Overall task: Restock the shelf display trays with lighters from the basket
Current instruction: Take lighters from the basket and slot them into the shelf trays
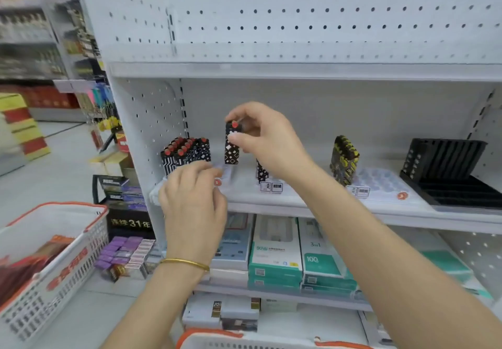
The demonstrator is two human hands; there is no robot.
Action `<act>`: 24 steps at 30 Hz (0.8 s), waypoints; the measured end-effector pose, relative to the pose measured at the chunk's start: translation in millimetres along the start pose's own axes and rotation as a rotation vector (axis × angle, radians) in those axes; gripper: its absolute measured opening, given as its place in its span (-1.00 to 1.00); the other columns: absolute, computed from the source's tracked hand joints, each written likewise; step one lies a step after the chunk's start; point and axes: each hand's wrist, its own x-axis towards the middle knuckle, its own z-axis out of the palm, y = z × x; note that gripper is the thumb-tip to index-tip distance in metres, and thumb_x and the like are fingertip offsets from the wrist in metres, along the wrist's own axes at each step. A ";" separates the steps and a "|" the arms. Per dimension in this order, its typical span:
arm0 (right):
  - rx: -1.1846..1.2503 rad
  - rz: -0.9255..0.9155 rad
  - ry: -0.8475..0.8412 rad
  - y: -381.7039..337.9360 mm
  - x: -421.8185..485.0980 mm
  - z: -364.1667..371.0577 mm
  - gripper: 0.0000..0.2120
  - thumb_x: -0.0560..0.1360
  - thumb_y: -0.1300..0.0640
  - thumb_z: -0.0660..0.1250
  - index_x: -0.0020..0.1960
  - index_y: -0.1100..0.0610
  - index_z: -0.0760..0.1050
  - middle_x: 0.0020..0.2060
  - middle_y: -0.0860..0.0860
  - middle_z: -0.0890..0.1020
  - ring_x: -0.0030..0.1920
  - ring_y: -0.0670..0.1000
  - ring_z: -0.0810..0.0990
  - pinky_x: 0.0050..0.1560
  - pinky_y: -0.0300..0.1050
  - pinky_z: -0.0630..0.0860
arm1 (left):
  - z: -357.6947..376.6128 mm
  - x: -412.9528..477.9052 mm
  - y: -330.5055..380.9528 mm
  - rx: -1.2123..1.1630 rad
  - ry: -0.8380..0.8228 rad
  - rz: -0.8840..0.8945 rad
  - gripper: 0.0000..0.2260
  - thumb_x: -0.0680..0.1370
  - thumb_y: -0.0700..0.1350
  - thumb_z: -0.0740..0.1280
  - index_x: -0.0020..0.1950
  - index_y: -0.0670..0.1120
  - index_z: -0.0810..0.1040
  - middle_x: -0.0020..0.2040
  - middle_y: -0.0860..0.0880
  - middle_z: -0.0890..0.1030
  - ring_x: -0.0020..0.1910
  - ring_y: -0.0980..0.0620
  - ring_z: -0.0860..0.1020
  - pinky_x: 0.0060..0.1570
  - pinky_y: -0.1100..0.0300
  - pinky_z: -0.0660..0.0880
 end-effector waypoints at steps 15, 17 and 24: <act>-0.512 0.041 -0.180 35.7 70.2 72.9 -0.79 0.49 0.29 0.32 0.11 0.15 0.55 0.06 0.15 0.55 -0.17 0.08 0.48 -0.09 -0.05 0.52 | 3.6 -3.8 -48.1 0.184 -0.073 0.175 -0.79 0.47 -0.10 0.20 -0.02 -0.07 0.60 0.04 -0.04 0.58 0.09 -0.10 0.50 0.12 0.03 0.31; -0.557 0.031 -0.180 37.5 69.7 74.6 -0.77 0.50 0.27 0.32 0.14 0.13 0.55 0.09 0.15 0.53 -0.11 0.11 0.52 -0.09 -0.08 0.50 | 4.4 -4.3 -49.1 0.196 -0.073 0.178 -0.79 0.46 -0.10 0.21 -0.01 -0.06 0.60 0.04 -0.03 0.58 0.10 -0.08 0.50 0.13 0.04 0.30; -0.683 0.045 -0.225 38.6 63.2 80.1 -0.59 0.53 0.37 0.18 0.32 0.09 0.46 0.20 0.16 0.47 0.13 0.18 0.52 0.11 -0.08 0.45 | 3.8 -3.0 -49.9 0.188 -0.092 0.164 -0.70 0.40 -0.11 0.13 0.01 -0.06 0.58 0.04 -0.01 0.57 0.12 -0.07 0.50 0.15 0.04 0.27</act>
